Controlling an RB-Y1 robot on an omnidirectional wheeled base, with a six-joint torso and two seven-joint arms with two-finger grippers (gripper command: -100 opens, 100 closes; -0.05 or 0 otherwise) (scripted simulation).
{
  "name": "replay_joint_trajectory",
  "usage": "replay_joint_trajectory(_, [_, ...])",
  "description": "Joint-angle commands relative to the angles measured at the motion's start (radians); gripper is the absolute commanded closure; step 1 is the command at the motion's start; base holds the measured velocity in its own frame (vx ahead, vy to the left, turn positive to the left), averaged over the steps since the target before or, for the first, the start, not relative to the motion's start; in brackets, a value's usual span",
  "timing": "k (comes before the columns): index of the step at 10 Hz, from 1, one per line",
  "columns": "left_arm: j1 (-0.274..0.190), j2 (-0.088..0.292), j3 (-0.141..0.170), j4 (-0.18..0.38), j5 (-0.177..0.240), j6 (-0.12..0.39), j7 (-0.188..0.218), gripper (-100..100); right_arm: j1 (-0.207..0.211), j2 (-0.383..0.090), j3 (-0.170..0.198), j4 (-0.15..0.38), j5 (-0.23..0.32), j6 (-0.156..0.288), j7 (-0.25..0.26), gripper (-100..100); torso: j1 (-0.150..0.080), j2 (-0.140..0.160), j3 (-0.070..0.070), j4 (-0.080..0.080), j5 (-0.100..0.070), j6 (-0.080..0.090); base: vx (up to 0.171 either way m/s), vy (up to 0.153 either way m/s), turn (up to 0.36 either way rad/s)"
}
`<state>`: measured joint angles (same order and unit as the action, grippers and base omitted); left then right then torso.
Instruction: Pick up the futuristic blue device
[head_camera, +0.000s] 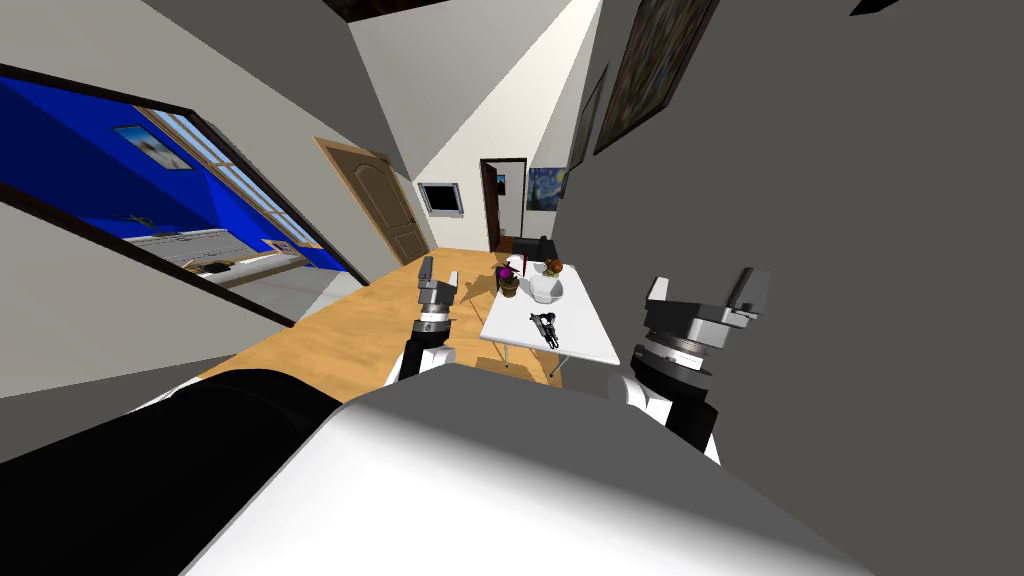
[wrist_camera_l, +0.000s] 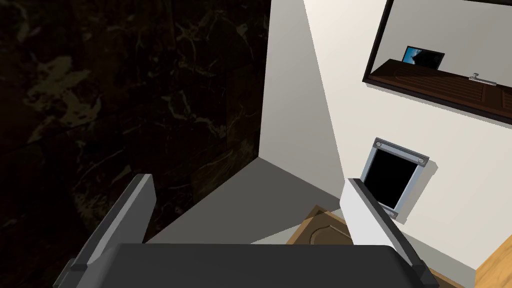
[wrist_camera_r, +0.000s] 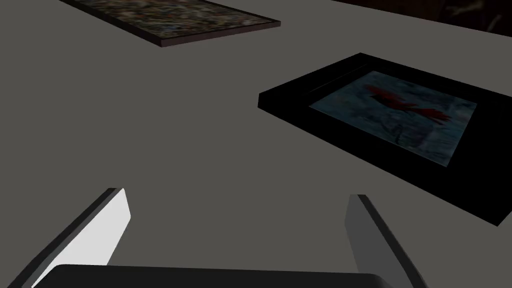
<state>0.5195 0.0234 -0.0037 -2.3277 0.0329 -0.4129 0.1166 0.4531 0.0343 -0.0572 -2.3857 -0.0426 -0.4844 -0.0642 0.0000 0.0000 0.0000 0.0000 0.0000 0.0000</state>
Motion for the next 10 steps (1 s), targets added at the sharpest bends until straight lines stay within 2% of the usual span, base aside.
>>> replay_joint_trajectory(1, [0.000, 0.000, 0.000, 0.000, 0.000, 0.000, 0.000, 0, 0.005, -0.040, 0.001, 0.003, 0.002, -0.001, 0.018, -100, 0.000, 0.000, 0.000, 0.000, 0.000, 0.000, -0.027, 0.002, 0.044])
replay_joint_trajectory(6, [0.000, 0.000, 0.000, 0.000, 0.000, 0.000, 0.000, 0, 0.047, -0.177, 0.013, 0.032, 0.020, -0.008, 0.146, -100, 0.001, 0.008, 0.005, 0.002, 0.000, 0.000, -0.104, 0.012, 0.083])
replay_joint_trajectory(7, [0.000, 0.000, 0.000, 0.000, 0.000, 0.000, 0.000, 0, 0.047, -0.177, 0.013, 0.032, 0.020, -0.008, 0.162, -100, 0.000, 0.008, 0.005, 0.002, 0.000, 0.000, -0.089, 0.005, 0.047])
replay_joint_trajectory(8, [0.000, 0.000, 0.000, 0.000, 0.000, 0.000, 0.000, 0, 0.059, -0.203, 0.016, 0.042, 0.026, -0.010, 0.198, -100, 0.000, 0.007, 0.004, 0.002, 0.000, 0.000, -0.099, 0.010, 0.094])
replay_joint_trajectory(9, [0.000, 0.000, 0.000, 0.000, 0.000, 0.000, 0.000, 0, 0.059, -0.203, 0.016, 0.042, 0.026, -0.010, 0.206, -100, 0.000, 0.007, 0.004, 0.002, 0.000, 0.000, -0.072, 0.008, 0.039])
replay_joint_trajectory(10, [0.000, 0.000, 0.000, 0.000, 0.000, 0.000, 0.000, 0, 0.071, -0.229, 0.019, 0.054, 0.033, -0.012, 0.246, -100, 0.000, 0.005, 0.003, 0.001, 0.000, 0.000, -0.083, 0.016, 0.088])
